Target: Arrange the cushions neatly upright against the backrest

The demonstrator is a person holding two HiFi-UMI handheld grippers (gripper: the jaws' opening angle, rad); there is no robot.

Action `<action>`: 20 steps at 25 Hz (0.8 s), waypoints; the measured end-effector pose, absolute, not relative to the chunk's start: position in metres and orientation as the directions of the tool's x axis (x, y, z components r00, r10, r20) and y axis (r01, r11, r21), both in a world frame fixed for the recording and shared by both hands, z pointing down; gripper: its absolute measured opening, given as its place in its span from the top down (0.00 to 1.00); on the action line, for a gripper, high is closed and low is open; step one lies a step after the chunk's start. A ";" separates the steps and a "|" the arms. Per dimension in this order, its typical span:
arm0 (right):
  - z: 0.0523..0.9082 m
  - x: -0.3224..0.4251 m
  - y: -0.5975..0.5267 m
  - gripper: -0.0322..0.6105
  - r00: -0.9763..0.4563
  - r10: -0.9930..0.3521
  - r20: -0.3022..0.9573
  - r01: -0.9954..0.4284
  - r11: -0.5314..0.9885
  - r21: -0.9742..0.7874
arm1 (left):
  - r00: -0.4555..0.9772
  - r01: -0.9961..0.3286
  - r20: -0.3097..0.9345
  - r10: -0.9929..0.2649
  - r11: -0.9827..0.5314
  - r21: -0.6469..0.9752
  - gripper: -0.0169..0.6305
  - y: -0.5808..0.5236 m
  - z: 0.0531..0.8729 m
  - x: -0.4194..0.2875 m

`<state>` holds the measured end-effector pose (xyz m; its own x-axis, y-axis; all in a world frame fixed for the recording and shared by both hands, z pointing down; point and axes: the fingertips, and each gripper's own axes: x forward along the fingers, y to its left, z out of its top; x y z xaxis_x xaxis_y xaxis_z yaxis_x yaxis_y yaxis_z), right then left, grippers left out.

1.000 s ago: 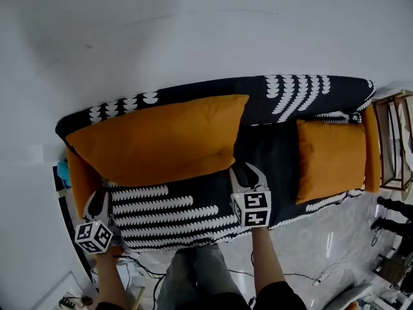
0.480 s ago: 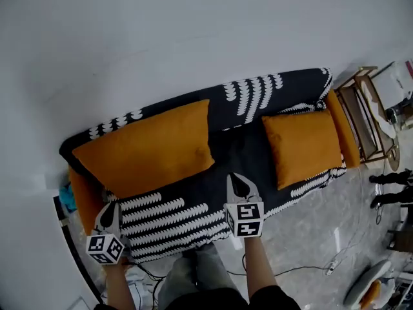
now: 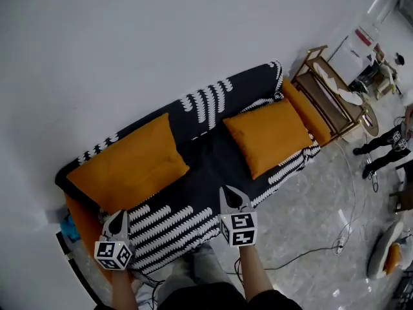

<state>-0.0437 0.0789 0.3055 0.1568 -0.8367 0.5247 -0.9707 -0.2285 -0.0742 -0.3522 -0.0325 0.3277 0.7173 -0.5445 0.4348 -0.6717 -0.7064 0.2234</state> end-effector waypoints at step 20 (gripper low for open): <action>0.226 0.151 0.385 0.94 0.607 -0.663 0.438 -0.710 -0.700 -0.077 | 0.928 -0.187 0.351 -0.122 -0.970 0.157 0.97 0.114 0.245 -0.045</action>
